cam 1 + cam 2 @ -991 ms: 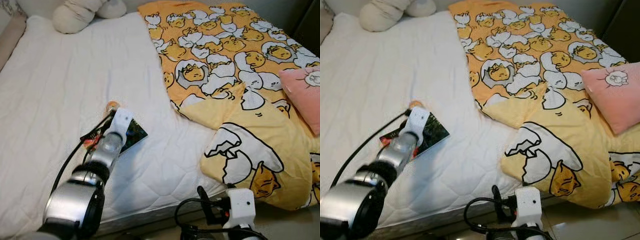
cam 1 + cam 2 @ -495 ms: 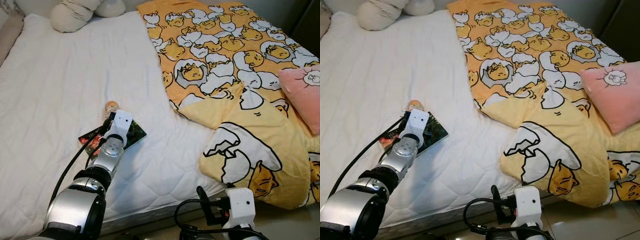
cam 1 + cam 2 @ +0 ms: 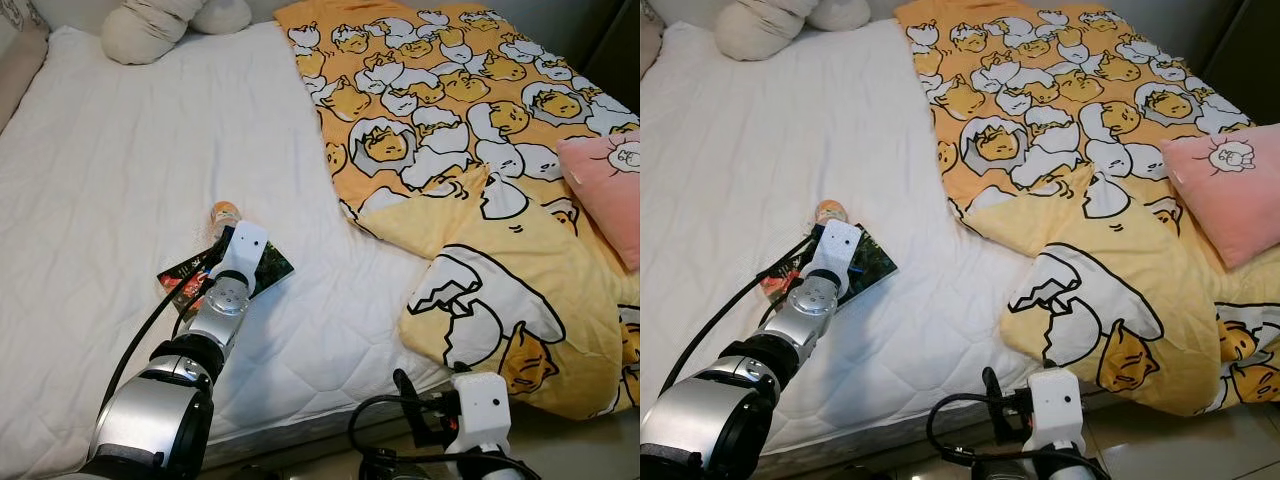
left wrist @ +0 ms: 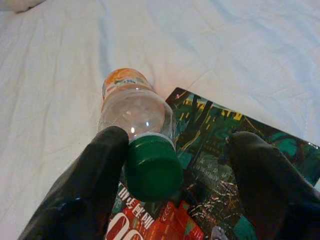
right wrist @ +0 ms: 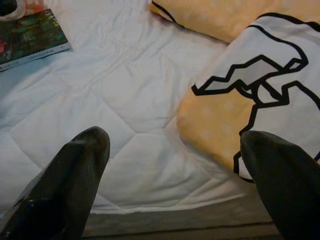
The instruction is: Clean up the room
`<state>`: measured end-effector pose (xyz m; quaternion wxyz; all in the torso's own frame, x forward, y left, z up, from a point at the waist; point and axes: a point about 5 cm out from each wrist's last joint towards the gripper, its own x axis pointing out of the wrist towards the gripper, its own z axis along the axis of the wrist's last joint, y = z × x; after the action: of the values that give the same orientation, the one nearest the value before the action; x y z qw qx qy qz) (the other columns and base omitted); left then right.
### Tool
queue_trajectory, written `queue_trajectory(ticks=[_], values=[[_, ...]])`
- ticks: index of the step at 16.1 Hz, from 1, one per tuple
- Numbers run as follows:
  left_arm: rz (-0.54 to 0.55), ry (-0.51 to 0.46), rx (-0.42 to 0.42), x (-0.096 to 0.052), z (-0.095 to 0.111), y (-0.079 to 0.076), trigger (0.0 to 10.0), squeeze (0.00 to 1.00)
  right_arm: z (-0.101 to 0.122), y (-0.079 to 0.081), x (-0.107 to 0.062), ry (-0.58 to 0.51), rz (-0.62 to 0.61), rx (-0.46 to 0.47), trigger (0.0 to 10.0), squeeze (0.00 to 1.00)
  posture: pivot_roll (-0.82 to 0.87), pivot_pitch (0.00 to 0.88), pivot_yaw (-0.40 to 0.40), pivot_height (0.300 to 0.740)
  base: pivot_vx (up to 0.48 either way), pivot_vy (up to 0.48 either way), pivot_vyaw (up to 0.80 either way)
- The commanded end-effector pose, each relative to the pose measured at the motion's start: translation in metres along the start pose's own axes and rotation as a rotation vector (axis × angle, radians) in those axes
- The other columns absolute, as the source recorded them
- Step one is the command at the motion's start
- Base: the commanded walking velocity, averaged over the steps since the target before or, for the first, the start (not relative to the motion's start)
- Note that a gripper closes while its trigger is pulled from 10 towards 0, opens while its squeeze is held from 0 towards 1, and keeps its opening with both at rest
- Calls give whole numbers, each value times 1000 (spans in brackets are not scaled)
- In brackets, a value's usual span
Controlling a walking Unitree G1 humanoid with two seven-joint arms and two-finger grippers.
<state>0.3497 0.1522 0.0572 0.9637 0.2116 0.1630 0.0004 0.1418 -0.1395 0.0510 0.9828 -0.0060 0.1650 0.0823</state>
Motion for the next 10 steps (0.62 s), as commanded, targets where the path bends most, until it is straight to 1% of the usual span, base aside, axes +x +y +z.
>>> queue_trajectory(ticks=[1, 7, 8, 10], values=[[5, 27, 13, 0, -4, -1, 0, 0, 2, -2, 0, 0, -8, -6, 10000, 0, -158, 67, 19, 740, 0, 0, 0], [1, 48, 35, -1, -7, -2, 0, 0, 3, -4, 1, -2, -13, -11, 10000, 0, -163, 59, 20, 740, 0, 0, 0], [4, 47, 45, -1, -7, -1, 0, 0, 4, -5, 3, -7, -15, -13, 10000, 0, -162, 52, 21, 740, 0, 0, 0], [10, 15, 29, 1, -1, 3, 0, 0, 5, -7, 10, -19, -18, -21, 10000, 0, -154, 25, 27, 740, 0, 0, 0]])
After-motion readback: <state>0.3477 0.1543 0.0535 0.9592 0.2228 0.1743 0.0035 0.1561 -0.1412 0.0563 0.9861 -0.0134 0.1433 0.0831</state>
